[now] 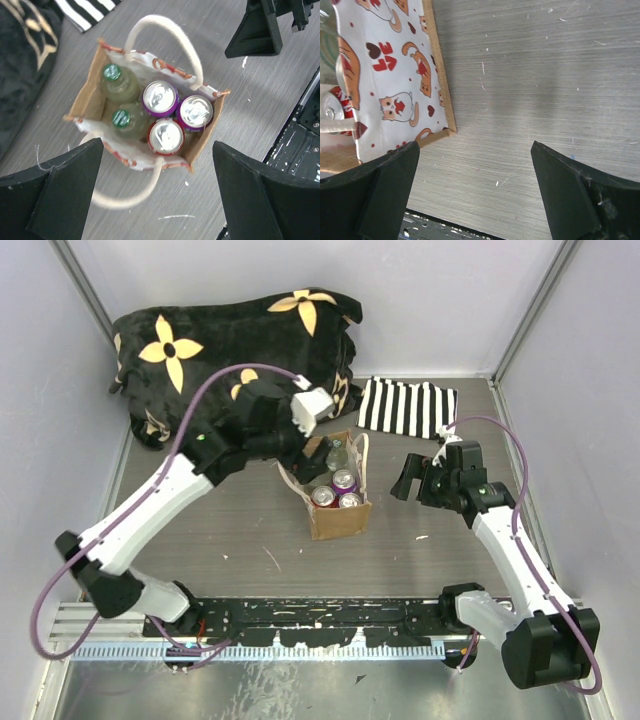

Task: Place the beverage into the canvas bag

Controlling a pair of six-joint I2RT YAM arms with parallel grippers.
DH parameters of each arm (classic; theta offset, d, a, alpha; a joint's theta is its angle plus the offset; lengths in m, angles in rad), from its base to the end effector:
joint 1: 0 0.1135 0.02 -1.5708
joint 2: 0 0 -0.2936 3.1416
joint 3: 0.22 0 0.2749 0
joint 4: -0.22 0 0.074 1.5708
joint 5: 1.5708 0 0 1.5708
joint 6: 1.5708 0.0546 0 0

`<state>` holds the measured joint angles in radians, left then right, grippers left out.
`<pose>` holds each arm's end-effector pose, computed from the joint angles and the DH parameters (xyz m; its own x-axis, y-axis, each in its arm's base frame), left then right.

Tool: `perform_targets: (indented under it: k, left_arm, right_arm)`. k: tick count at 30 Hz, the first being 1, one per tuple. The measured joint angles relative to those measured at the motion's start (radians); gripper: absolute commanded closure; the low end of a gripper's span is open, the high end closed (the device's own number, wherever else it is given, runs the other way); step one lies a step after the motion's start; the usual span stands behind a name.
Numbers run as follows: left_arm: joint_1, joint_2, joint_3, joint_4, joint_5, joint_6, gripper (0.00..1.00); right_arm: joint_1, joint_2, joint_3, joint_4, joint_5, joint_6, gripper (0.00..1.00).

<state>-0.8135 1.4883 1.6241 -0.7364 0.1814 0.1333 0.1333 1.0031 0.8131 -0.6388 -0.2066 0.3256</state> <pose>0.2394 -0.2675 0.4297 -0.2762 0.4825 -0.8312 0.8614 0.5079 0.0086 0.2196 0.0407 0.2754 -0.7777 0.2116 -0.5919 -0.0197 0.9330 0.3594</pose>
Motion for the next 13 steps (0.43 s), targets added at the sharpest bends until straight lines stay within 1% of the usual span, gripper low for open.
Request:
perform_targets:
  k: [4, 7, 13]
  left_arm:
    - [0.053, -0.137, -0.096, -0.014, 0.0, -0.032, 0.02]
    - [0.066, -0.211, -0.19, -0.038, 0.0, -0.043, 0.02]
    - [0.099, -0.289, -0.293, -0.063, 0.0, -0.066, 0.02]
  right_arm:
    - [0.0, 0.012, 0.012, 0.023, -0.026, 0.018, 0.0]
    - [0.0, 0.018, 0.012, 0.028, -0.045, 0.027, 0.0]
    - [0.0, 0.018, 0.012, 0.04, -0.076, 0.044, 0.0]
